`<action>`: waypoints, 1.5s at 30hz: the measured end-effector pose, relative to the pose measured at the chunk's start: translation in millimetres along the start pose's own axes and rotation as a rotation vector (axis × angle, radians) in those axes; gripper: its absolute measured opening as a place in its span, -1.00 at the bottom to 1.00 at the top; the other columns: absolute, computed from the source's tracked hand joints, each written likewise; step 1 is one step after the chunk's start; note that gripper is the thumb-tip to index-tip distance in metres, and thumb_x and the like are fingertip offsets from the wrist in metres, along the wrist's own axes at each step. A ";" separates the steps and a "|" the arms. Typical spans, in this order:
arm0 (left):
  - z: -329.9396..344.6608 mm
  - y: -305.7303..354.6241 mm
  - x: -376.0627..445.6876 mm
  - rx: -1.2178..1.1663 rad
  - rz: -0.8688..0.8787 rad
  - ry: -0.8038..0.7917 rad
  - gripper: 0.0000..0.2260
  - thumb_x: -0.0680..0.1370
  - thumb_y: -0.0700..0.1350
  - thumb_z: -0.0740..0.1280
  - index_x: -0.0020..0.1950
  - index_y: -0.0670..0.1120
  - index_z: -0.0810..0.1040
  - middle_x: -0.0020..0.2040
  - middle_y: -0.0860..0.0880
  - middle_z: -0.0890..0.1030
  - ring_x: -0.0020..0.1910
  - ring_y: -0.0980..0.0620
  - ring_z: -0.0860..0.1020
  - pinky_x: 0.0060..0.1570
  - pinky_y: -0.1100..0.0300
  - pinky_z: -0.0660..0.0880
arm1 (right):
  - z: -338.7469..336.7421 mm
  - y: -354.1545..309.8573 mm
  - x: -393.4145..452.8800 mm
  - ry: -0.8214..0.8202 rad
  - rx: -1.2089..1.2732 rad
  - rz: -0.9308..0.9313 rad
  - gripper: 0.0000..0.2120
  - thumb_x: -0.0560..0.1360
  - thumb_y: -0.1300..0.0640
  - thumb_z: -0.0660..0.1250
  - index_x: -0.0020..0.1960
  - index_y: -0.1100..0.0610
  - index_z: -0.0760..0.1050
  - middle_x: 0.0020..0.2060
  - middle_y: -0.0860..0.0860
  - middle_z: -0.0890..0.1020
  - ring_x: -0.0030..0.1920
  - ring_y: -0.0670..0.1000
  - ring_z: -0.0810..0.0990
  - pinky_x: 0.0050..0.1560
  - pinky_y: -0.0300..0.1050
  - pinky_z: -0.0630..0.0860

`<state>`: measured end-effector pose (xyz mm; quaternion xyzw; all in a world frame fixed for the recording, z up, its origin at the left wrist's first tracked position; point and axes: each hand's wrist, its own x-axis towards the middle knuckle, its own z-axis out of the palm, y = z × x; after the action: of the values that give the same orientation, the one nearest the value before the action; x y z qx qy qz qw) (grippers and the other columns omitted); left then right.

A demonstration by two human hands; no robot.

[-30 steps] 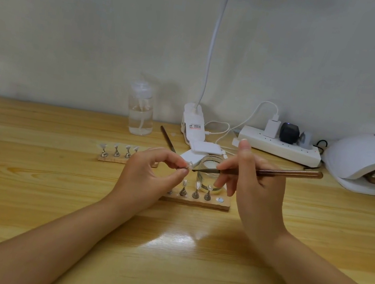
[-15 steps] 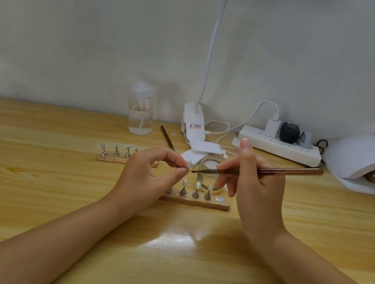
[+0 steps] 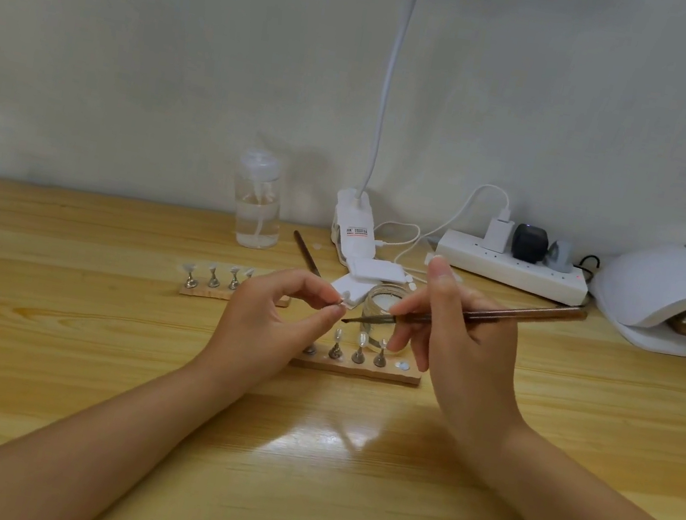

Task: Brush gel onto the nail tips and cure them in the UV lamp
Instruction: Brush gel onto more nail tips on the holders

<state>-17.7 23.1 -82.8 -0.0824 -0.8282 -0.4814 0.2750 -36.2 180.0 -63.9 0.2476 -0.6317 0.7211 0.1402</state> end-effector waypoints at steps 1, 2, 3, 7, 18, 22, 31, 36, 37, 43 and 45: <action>-0.1 0.1 -0.2 -0.003 -0.002 0.002 -0.86 0.39 -0.18 0.43 -0.22 0.07 0.59 -0.28 0.21 0.62 -0.17 0.29 0.55 0.05 0.25 0.42 | -0.7 -1.8 0.8 0.015 0.006 -0.001 -0.58 0.44 -0.10 0.15 -0.35 0.19 0.56 -0.58 0.11 0.55 -0.63 -0.09 0.40 -0.55 -0.36 0.33; -0.1 0.2 -0.2 -0.006 -0.002 0.008 -0.86 0.40 -0.18 0.43 -0.21 0.07 0.59 -0.27 0.21 0.62 -0.17 0.29 0.55 0.06 0.20 0.43 | -1.8 -2.8 2.5 0.036 0.016 -0.003 -0.57 0.43 -0.12 0.13 -0.33 0.17 0.56 -0.56 0.10 0.57 -0.63 -0.08 0.41 -0.57 -0.35 0.33; -0.1 0.5 -0.3 -0.011 -0.002 0.015 -0.86 0.40 -0.19 0.43 -0.21 0.07 0.59 -0.26 0.21 0.62 -0.16 0.28 0.56 0.07 0.15 0.45 | -3.5 -4.4 4.0 0.057 0.026 -0.003 -0.56 0.43 -0.15 0.11 -0.29 0.16 0.56 -0.54 0.09 0.58 -0.63 -0.08 0.44 -0.59 -0.35 0.33; 0.0 1.9 -0.3 -0.028 0.023 0.024 -0.81 0.39 -0.21 0.43 -0.20 0.11 0.60 -0.21 0.19 0.63 -0.10 0.22 0.57 0.09 0.06 0.47 | -10.2 -2.4 8.2 0.092 -0.010 0.014 -0.51 0.44 -0.21 0.02 -0.24 0.10 0.58 -0.61 0.08 0.53 -0.67 -0.09 0.40 -0.61 -0.37 0.30; 0.8 0.8 -0.4 -0.045 0.156 -0.043 -0.76 0.36 -0.32 0.44 -0.11 0.00 0.61 -0.19 0.14 0.63 -0.14 0.30 0.57 -0.10 0.49 0.39 | -9.5 13.9 6.0 -0.272 -0.541 -0.234 -0.70 0.34 0.13 0.49 0.02 0.09 0.49 -0.10 -0.19 0.56 -0.03 -0.24 0.54 -0.02 -0.40 0.45; 0.7 0.0 -0.8 -0.051 0.140 -0.068 -0.77 0.36 -0.30 0.45 -0.10 0.00 0.62 -0.17 0.15 0.64 -0.12 0.26 0.58 -0.06 0.39 0.46 | -6.6 15.1 4.8 -0.276 -0.557 -0.256 -0.69 0.33 0.18 0.51 0.00 0.06 0.47 -0.12 -0.15 0.56 -0.06 -0.27 0.53 0.00 -0.40 0.44; 1.3 3.5 -1.7 -0.101 0.154 -0.129 -0.86 0.34 -0.06 0.38 -0.12 0.08 0.61 -0.17 0.17 0.64 -0.12 0.24 0.60 -0.05 0.39 0.47 | -8.7 14.7 6.3 -0.267 -0.528 -0.256 -0.76 0.38 0.20 0.46 -0.03 0.04 0.47 -0.19 -0.23 0.55 -0.09 -0.24 0.55 -0.05 -0.29 0.51; 1.8 0.8 -1.0 -0.101 0.111 -0.140 -0.81 0.30 -0.03 0.42 -0.11 0.04 0.63 -0.17 0.13 0.65 -0.12 0.23 0.58 -0.06 0.43 0.43 | -15.2 3.3 14.5 -0.275 -0.499 -0.224 -0.76 0.37 0.13 0.45 -0.07 -0.07 0.45 -0.21 -0.15 0.61 -0.15 -0.20 0.60 -0.06 -0.36 0.48; 1.7 0.2 -0.7 -0.086 0.103 -0.143 -0.79 0.29 -0.01 0.43 -0.10 0.04 0.63 -0.16 0.13 0.65 -0.12 0.24 0.57 -0.06 0.47 0.41 | -18.0 0.7 17.6 -0.282 -0.504 -0.215 -0.74 0.36 0.14 0.46 -0.08 -0.10 0.44 -0.21 -0.14 0.62 -0.15 -0.21 0.60 -0.07 -0.39 0.46; -6.6 -6.3 3.6 0.079 -0.008 -0.276 -0.54 0.15 0.25 0.40 0.02 0.23 0.47 -0.03 0.23 0.54 -0.04 0.31 0.48 -0.08 0.56 0.33 | -41.5 -5.2 34.4 -0.377 -0.602 -0.125 -0.77 0.36 0.14 0.46 -0.12 -0.07 0.44 -0.24 -0.08 0.65 -0.20 -0.20 0.60 -0.17 -0.45 0.46; -11.6 -9.7 4.8 0.123 -0.063 -0.340 -0.49 0.12 0.28 0.39 0.03 0.27 0.42 -0.03 0.21 0.52 -0.05 0.33 0.47 -0.10 0.50 0.37 | -48.4 -3.5 36.7 -0.411 -0.592 -0.068 -0.78 0.36 0.17 0.47 -0.13 -0.04 0.46 -0.27 -0.07 0.65 -0.24 -0.19 0.62 -0.19 -0.41 0.50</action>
<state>-21.2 7.7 -83.1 -0.1196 -0.8927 -0.4175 0.1204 -73.8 224.0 -45.2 0.3572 -0.8194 0.4370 0.0998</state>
